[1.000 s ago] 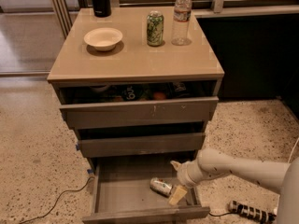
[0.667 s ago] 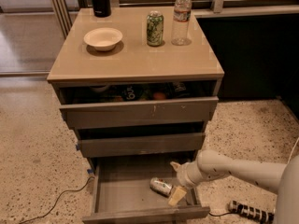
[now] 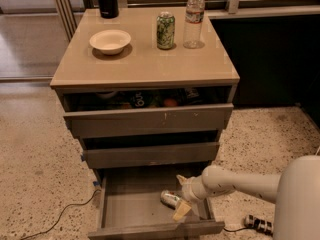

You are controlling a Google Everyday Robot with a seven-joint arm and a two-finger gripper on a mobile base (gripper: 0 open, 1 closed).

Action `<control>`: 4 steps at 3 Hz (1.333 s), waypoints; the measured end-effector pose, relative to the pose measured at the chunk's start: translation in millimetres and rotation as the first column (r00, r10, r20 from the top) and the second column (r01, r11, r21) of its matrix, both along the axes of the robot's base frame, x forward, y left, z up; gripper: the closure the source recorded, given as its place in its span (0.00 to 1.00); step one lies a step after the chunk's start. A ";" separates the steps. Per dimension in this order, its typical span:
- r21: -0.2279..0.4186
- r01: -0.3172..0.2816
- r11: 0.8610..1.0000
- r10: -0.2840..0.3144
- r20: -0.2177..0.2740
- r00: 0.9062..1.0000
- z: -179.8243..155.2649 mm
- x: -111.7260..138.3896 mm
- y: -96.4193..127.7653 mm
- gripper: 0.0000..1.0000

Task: Pick 7up can from bottom drawer and place on counter

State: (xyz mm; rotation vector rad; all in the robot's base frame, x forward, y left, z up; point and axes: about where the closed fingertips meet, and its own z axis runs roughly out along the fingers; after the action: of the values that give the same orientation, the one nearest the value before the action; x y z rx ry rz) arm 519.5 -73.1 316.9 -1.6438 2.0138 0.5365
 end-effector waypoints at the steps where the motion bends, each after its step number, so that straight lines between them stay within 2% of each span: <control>1: -0.007 0.009 1.000 -0.009 0.008 1.000 -12.8 6.2 6.8 0.00; 2: -0.018 0.029 0.999 -0.028 0.022 0.999 -30.0 13.2 11.6 0.00; 4: -0.060 0.077 0.995 -0.076 0.017 0.997 -64.5 30.3 20.5 0.00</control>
Offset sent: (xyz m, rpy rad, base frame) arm 0.0251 0.0143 -0.0482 -0.0341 -0.0462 -0.0581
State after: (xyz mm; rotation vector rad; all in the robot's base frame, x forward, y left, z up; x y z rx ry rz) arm 549.9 -52.6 252.3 -1.5933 2.0919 0.4379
